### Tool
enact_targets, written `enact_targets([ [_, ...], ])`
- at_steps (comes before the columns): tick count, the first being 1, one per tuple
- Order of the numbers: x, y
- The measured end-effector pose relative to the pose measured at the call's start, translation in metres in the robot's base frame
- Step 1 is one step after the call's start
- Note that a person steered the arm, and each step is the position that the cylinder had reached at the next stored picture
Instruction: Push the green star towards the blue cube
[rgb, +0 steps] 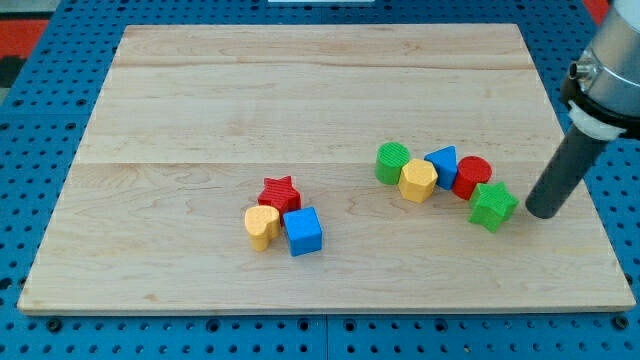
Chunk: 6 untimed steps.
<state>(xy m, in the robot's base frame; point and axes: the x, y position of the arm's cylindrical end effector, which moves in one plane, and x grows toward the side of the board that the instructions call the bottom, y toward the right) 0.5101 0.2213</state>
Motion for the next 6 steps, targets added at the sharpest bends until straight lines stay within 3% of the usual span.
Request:
enact_targets([
  [3, 0.002, -0.145],
  [6, 0.008, -0.162],
])
